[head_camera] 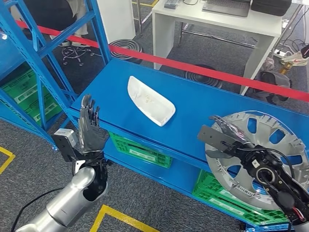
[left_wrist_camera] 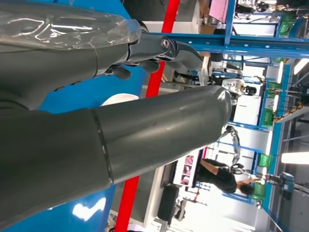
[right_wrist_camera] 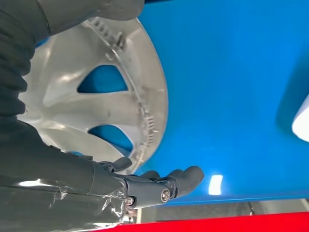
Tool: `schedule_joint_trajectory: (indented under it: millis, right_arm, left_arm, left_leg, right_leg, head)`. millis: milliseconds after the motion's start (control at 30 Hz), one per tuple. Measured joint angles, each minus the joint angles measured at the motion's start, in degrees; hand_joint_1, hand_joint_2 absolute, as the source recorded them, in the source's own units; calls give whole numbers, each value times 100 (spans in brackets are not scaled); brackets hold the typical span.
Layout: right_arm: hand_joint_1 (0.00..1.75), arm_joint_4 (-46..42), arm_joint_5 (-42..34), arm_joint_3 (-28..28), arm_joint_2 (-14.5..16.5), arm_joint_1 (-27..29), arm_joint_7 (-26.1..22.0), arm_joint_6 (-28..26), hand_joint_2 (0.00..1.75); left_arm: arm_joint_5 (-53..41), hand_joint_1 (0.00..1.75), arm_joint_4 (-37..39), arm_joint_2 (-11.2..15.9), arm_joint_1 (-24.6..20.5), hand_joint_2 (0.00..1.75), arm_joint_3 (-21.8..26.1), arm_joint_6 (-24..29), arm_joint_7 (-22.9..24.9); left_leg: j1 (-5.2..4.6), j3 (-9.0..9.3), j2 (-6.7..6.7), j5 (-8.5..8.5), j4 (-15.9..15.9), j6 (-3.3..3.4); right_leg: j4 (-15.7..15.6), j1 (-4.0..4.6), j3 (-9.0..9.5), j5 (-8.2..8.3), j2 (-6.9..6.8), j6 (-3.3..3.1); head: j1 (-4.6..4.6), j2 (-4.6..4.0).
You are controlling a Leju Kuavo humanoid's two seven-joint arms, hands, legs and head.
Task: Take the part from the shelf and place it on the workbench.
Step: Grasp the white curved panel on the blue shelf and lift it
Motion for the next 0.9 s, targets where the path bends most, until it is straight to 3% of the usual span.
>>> schedule_joint_trajectory:
  millis: [633,900]
  right_arm:
    - [0,1162,458,679,709,-705,-572,42,175]
    - [0,1820,1157,873,1061,-941,-1047,-237,175]
  left_arm:
    - [31,0,258,-108,-18,0,-4,-96,-96]
    - [-91,0,340,-148,-30,0,-4,-231,-80]
  left_leg:
    - [1,0,0,0,-1,0]
    - [1,1,0,1,-1,-1]
  right_leg:
    - [1,0,0,0,0,0]
    - [2,0,-1,0,0,0]
  head:
    - [1,0]
    - [0,0]
